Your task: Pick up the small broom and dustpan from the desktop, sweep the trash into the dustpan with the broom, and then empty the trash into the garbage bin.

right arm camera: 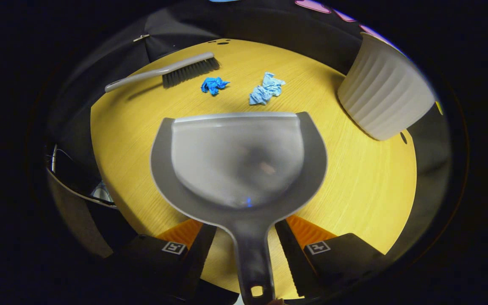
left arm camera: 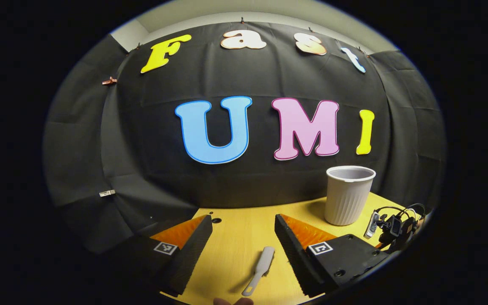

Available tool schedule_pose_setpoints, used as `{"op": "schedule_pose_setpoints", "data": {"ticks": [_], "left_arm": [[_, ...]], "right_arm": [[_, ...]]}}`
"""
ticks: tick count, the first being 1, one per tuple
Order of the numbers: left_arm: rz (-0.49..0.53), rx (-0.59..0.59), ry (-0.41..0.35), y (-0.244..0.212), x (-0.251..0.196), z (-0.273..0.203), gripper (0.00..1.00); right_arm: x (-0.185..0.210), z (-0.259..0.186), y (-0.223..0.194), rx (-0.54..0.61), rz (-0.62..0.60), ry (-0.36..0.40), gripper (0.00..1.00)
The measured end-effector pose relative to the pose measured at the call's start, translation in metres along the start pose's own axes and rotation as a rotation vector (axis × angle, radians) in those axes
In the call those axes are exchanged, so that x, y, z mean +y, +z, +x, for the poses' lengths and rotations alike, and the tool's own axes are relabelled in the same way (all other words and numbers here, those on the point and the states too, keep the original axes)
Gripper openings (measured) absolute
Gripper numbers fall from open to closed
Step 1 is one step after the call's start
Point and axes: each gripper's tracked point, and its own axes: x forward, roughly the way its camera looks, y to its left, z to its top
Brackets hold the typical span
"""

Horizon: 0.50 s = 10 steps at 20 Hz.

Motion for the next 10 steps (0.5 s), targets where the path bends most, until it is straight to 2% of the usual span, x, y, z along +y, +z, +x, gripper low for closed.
{"op": "schedule_pose_setpoints", "data": {"ticks": [3, 4, 5, 6, 7, 8, 9, 10], "left_arm": [[-0.012, 0.053, -0.001, -0.024, 0.004, 0.0, 0.96], [-0.011, 0.076, -0.008, -0.032, 0.004, 0.001, 0.96], [-0.006, 0.1, -0.015, -0.041, 0.003, 0.001, 0.96], [0.003, 0.117, -0.024, -0.047, 0.002, 0.002, 0.96], [0.012, 0.136, -0.034, -0.053, 0.001, 0.004, 0.96], [0.017, 0.155, -0.048, -0.06, 0.0, 0.008, 0.96], [0.019, 0.182, -0.064, -0.07, -0.002, 0.011, 0.96], [0.017, 0.211, -0.087, -0.079, -0.005, 0.015, 0.96]], "right_arm": [[0.004, 0.002, 0.001, 0.007, 0.023, 0.033, 0.73], [0.004, 0.001, 0.004, 0.007, 0.035, 0.033, 0.58], [0.003, 0.004, 0.005, 0.013, 0.041, 0.029, 0.53], [0.002, 0.005, 0.004, 0.018, 0.051, 0.023, 0.34], [0.002, 0.004, 0.005, 0.016, 0.045, 0.021, 0.39], [0.002, 0.005, 0.005, 0.012, 0.03, 0.016, 0.38], [0.001, 0.002, 0.007, 0.004, 0.014, 0.011, 0.43], [0.001, -0.001, 0.009, -0.01, 0.0, 0.003, 0.37]]}}
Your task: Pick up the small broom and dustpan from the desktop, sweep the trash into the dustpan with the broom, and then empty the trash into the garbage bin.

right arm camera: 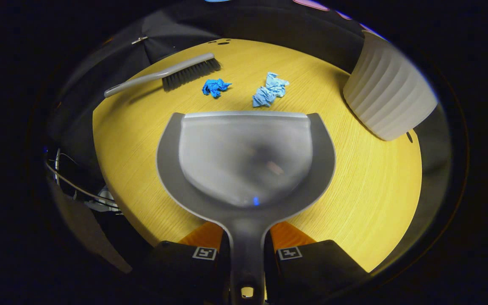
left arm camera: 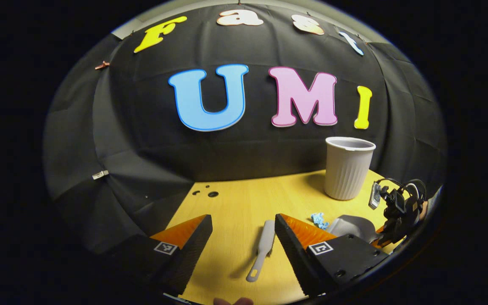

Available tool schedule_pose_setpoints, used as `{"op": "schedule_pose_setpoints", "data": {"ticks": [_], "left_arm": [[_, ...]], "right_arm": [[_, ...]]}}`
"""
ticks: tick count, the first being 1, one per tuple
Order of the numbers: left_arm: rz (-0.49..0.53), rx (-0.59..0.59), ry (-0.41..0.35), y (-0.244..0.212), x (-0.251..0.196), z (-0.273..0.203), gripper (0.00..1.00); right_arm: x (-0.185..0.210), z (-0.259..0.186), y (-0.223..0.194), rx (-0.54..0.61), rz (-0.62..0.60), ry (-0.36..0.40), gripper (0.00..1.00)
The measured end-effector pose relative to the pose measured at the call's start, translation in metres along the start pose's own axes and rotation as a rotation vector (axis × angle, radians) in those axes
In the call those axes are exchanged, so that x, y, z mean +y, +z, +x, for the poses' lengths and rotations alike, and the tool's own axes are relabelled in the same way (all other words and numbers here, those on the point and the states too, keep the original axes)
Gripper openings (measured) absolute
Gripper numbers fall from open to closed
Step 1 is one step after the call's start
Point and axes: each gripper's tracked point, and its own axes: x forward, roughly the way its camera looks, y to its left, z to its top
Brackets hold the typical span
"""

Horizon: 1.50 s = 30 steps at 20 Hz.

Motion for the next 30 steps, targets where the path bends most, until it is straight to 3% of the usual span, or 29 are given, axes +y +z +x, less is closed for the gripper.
{"op": "schedule_pose_setpoints", "data": {"ticks": [6, 9, 17, 24, 26, 28, 29, 30], "left_arm": [[0.033, 0.206, -0.147, -0.066, -0.024, 0.03, 0.96], [0.036, 0.381, -0.213, -0.109, -0.039, 0.05, 0.96], [0.153, 0.688, -0.213, -0.189, -0.048, 0.097, 0.96], [0.18, 0.823, -0.211, -0.222, -0.048, 0.108, 0.9], [0.142, 0.835, -0.219, -0.224, -0.051, 0.109, 0.83], [0.123, 0.84, -0.222, -0.226, -0.051, 0.112, 0.67], [0.126, 0.844, -0.212, -0.223, -0.048, 0.114, 0.5], [0.127, 0.855, -0.227, -0.223, -0.049, 0.115, 0.41]], "right_arm": [[-0.001, -0.02, 0.005, -0.047, 0.019, 0.014, 0.36], [-0.007, -0.024, -0.006, -0.021, 0.017, 0.017, 0.36], [-0.019, -0.029, -0.014, -0.018, 0.004, 0.021, 0.36], [-0.024, -0.029, -0.014, -0.02, 0.01, 0.029, 0.36], [-0.025, -0.028, -0.014, -0.017, 0.012, 0.034, 0.36], [-0.024, -0.025, -0.014, -0.009, 0.01, 0.042, 0.36], [-0.025, -0.025, -0.015, -0.004, 0.005, 0.046, 0.36], [-0.025, -0.024, -0.015, 0.003, -0.006, 0.047, 0.36]]}}
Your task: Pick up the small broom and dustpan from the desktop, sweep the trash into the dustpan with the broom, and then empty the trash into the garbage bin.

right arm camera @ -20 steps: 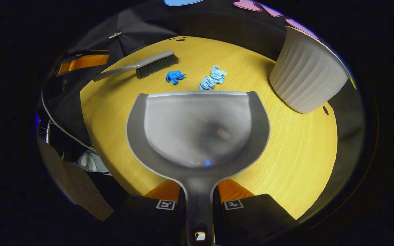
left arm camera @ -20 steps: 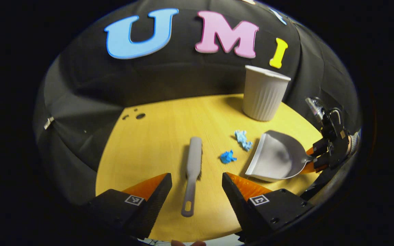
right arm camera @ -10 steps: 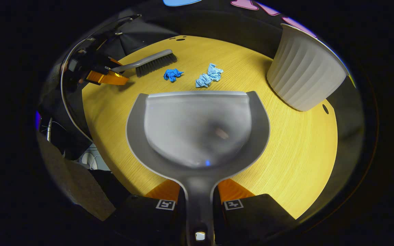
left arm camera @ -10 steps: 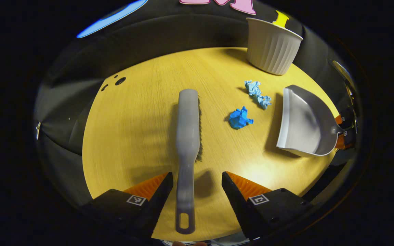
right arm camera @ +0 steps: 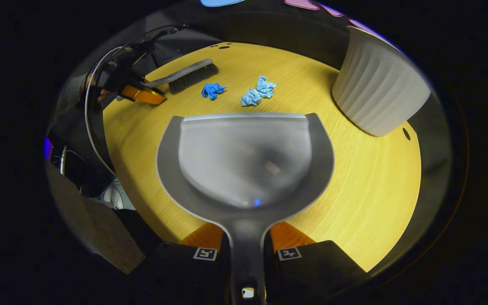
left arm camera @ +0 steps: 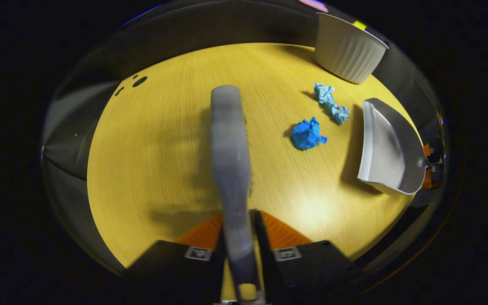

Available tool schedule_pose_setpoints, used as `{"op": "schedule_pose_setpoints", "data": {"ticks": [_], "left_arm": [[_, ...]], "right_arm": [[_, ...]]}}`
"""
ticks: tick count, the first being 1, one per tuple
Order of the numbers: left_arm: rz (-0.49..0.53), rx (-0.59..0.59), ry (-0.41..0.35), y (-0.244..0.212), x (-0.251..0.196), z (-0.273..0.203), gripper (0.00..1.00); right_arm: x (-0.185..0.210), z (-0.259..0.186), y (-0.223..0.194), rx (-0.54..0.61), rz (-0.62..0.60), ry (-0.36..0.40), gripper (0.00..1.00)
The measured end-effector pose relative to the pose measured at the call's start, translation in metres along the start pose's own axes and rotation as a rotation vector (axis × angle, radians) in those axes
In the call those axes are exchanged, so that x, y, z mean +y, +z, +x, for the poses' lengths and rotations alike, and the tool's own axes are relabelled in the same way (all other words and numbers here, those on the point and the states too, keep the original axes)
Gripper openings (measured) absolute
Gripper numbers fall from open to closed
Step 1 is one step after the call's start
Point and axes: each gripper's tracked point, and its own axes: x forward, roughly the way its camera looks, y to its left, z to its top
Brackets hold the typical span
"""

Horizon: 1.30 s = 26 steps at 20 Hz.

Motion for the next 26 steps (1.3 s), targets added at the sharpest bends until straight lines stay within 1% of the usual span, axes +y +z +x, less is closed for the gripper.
{"op": "schedule_pose_setpoints", "data": {"ticks": [1, 5, 8, 12, 18, 19, 20, 21, 24, 25, 26], "left_arm": [[0.019, 0.007, -0.004, 0.003, 0.002, 0.003, 0.33], [0.095, 0.001, 0.024, 0.033, 0.006, 0.012, 0.31], [0.13, -0.011, 0.001, 0.057, -0.011, 0.019, 0.3], [0.216, -0.013, -0.025, 0.077, -0.037, 0.025, 0.3], [0.288, -0.005, -0.149, 0.078, -0.094, 0.022, 0.3], [0.297, -0.004, -0.174, 0.077, -0.104, 0.021, 0.34], [0.311, -0.002, -0.196, 0.077, -0.115, 0.019, 0.3], [0.325, 0.0, -0.213, 0.076, -0.121, 0.015, 0.3], [0.356, -0.005, -0.265, 0.077, -0.141, 0.002, 0.3], [0.354, -0.011, -0.284, 0.076, -0.15, -0.004, 0.27], [0.347, -0.02, -0.296, 0.077, -0.155, -0.008, 0.3]], "right_arm": [[-0.001, 0.0, 0.0, 0.006, -0.014, -0.001, 0.36], [-0.007, 0.01, 0.004, 0.021, -0.043, -0.015, 0.36], [-0.01, 0.014, 0.009, 0.03, -0.039, -0.014, 0.36], [-0.015, 0.017, 0.012, 0.039, -0.035, -0.012, 0.36], [-0.012, 0.023, 0.015, 0.04, -0.048, -0.007, 0.36], [-0.011, 0.023, 0.016, 0.04, -0.047, -0.006, 0.31], [-0.012, 0.022, 0.017, 0.039, -0.047, -0.006, 0.31], [-0.012, 0.022, 0.018, 0.038, -0.047, -0.006, 0.36], [-0.013, 0.022, 0.015, 0.03, -0.05, -0.016, 0.36], [-0.014, 0.019, 0.013, 0.027, -0.049, -0.022, 0.36], [-0.014, 0.02, 0.014, 0.019, -0.042, -0.025, 0.36]]}}
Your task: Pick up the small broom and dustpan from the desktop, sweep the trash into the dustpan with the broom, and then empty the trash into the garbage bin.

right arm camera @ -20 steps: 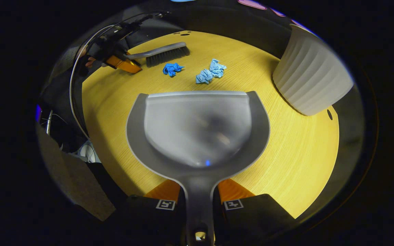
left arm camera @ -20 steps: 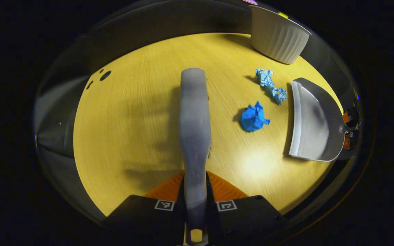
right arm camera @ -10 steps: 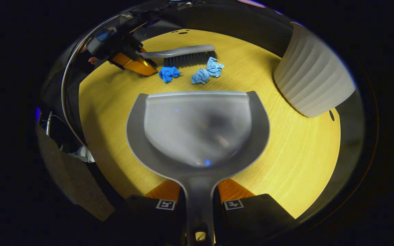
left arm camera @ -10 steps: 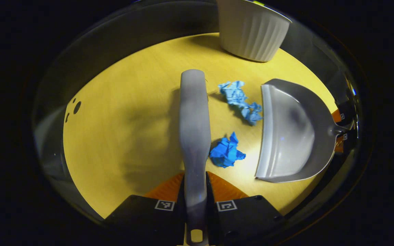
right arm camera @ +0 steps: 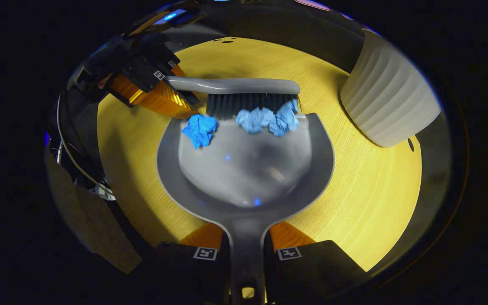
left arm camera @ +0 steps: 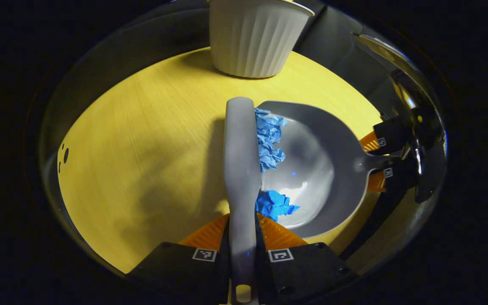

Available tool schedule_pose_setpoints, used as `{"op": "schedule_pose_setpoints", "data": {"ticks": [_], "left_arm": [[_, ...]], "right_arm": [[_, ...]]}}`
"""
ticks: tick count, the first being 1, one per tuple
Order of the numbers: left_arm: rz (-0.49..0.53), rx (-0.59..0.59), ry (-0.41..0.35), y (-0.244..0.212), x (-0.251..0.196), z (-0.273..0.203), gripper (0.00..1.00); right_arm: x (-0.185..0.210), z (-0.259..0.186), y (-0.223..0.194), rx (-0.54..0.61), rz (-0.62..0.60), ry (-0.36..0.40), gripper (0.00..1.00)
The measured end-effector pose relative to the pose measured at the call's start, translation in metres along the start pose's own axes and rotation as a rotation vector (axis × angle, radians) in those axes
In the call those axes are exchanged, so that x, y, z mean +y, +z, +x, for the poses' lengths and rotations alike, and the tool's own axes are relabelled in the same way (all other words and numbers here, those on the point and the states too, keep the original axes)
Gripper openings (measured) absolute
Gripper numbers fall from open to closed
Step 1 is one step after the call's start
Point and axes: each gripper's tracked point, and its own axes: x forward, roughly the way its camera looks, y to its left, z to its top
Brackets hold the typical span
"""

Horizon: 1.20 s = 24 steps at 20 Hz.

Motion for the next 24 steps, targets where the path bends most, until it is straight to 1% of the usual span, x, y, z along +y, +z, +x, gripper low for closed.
{"op": "schedule_pose_setpoints", "data": {"ticks": [2, 3, 4, 5, 6, 7, 8, 10, 11, 13, 15, 16, 18, 19, 20, 21, 24], "left_arm": [[-0.019, -0.029, -0.004, 0.006, -0.003, -0.01, 0.3], [-0.035, -0.047, -0.007, 0.009, 0.0, -0.016, 0.33], [-0.05, -0.057, -0.005, 0.01, 0.005, -0.022, 0.3], [-0.063, -0.067, 0.0, 0.009, 0.015, -0.027, 0.33], [-0.073, -0.08, 0.011, 0.008, 0.026, -0.031, 0.3], [-0.082, -0.089, 0.02, 0.005, 0.037, -0.032, 0.3], [-0.092, -0.09, 0.022, 0.002, 0.046, -0.031, 0.33], [-0.111, -0.089, 0.019, -0.008, 0.062, -0.029, 0.33], [-0.114, -0.093, 0.018, -0.011, 0.071, -0.028, 0.3], [-0.105, -0.095, 0.021, -0.018, 0.089, -0.023, 0.3], [-0.088, -0.085, 0.023, -0.024, 0.105, -0.012, 0.3], [-0.079, -0.076, 0.021, -0.03, 0.108, -0.006, 0.3], [-0.063, -0.062, 0.016, -0.038, 0.103, 0.006, 0.29], [-0.059, -0.055, 0.014, -0.042, 0.102, 0.004, 0.32], [-0.054, -0.044, 0.013, -0.046, 0.103, 0.006, 0.29], [-0.049, -0.026, 0.015, -0.054, 0.103, 0.009, 0.29], [-0.01, 0.023, 0.051, -0.07, 0.104, 0.017, 0.29]], "right_arm": [[0.0, -0.003, -0.001, -0.02, 0.024, -0.007, 0.36], [0.0, -0.004, -0.001, -0.032, 0.036, -0.014, 0.36], [0.0, -0.006, -0.002, -0.038, 0.05, -0.024, 0.36], [0.001, -0.009, -0.003, -0.039, 0.066, -0.031, 0.36], [0.002, -0.012, -0.005, -0.043, 0.087, -0.039, 0.36], [0.003, -0.013, -0.005, -0.048, 0.11, -0.049, 0.36], [0.006, -0.016, -0.006, -0.05, 0.134, -0.059, 0.36], [0.009, -0.024, -0.006, -0.053, 0.171, -0.082, 0.36], [0.01, -0.027, -0.006, -0.051, 0.185, -0.096, 0.36], [0.014, -0.038, -0.004, -0.049, 0.232, -0.118, 0.36], [0.018, -0.055, 0.0, -0.063, 0.313, -0.128, 0.36], [0.015, -0.065, 0.0, -0.072, 0.353, -0.139, 0.36], [0.001, -0.094, -0.001, -0.085, 0.414, -0.185, 0.36], [-0.006, -0.108, 0.001, -0.094, 0.438, -0.209, 0.36], [-0.013, -0.12, 0.004, -0.103, 0.465, -0.231, 0.36], [-0.021, -0.133, 0.009, -0.113, 0.491, -0.25, 0.36], [-0.052, -0.169, 0.022, -0.148, 0.562, -0.299, 0.36]]}}
